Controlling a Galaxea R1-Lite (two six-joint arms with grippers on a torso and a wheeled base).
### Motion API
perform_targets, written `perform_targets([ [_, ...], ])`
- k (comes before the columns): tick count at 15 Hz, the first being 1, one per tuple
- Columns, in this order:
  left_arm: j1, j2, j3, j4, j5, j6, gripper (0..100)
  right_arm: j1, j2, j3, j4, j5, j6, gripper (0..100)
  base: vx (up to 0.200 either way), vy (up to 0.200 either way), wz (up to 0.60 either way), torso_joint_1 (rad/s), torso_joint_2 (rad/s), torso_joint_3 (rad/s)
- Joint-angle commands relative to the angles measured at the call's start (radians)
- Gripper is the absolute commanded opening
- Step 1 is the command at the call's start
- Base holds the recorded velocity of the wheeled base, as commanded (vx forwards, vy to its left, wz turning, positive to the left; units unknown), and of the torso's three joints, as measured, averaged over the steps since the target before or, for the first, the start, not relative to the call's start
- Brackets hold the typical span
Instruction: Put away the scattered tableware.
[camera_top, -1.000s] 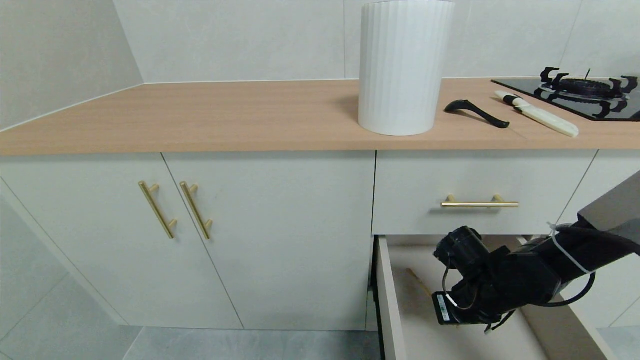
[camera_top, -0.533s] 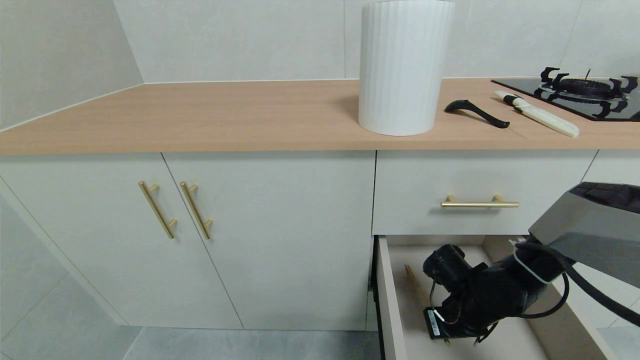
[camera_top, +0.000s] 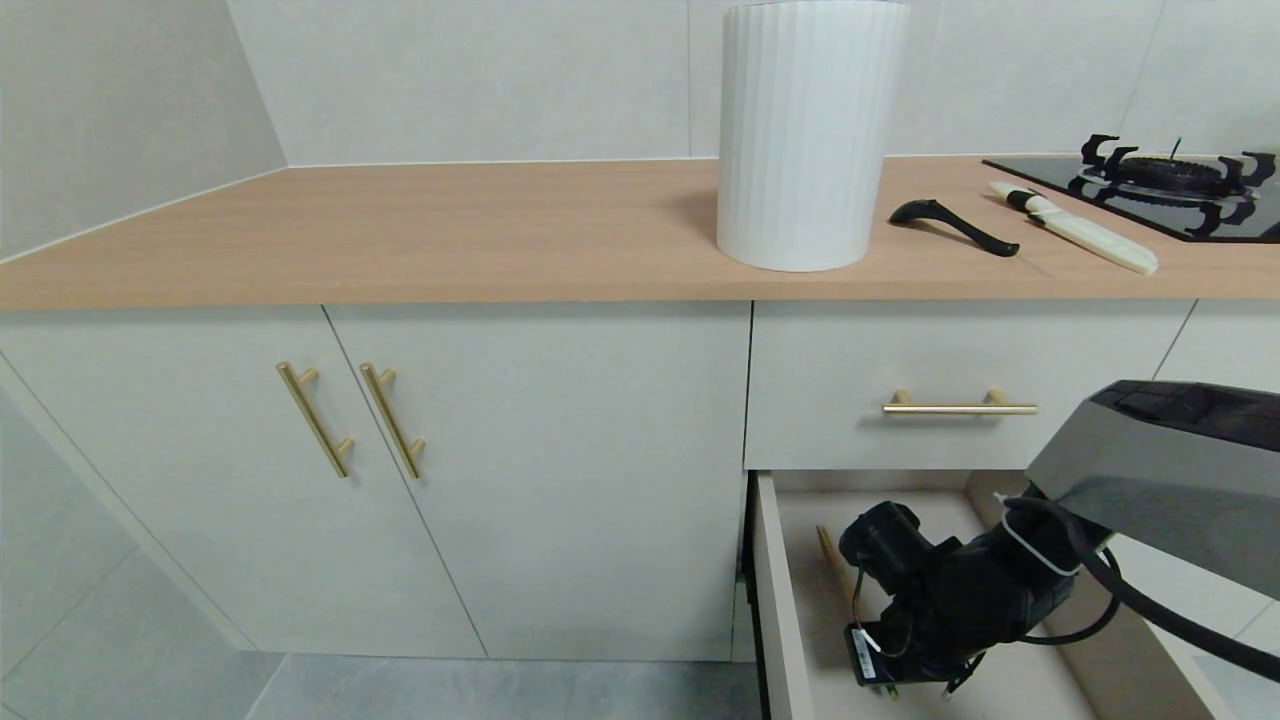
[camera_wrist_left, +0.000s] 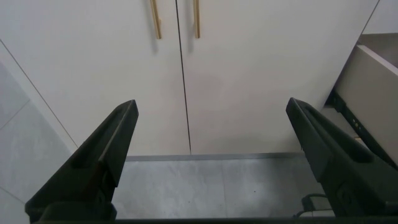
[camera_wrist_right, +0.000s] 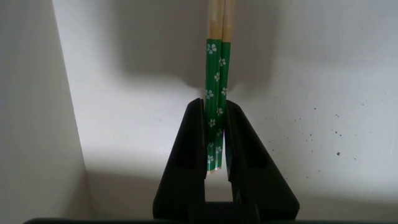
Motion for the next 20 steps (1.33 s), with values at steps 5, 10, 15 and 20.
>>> perform_targets([
  [5,0.0,0.0,0.0,0.0,0.0,0.0,100,0.001,0.014,-0.003,-0.002,-0.01,0.01,0,0.0,0.0,0.0,0.0,0.0,0.0],
  [10,0.0,0.0,0.0,0.0,0.0,0.0,100,0.001,0.021,-0.003,-0.002,-0.028,0.01,0,0.0,0.0,0.0,0.0,0.0,0.0],
  [15,0.0,0.0,0.0,0.0,0.0,0.0,100,0.001,0.018,-0.003,-0.002,-0.028,0.01,100,0.0,0.0,0.0,0.0,0.0,0.0],
  [20,0.0,0.0,0.0,0.0,0.0,0.0,100,0.001,-0.069,0.011,0.006,-0.085,0.009,100,0.0,0.0,0.0,0.0,0.0,0.0],
])
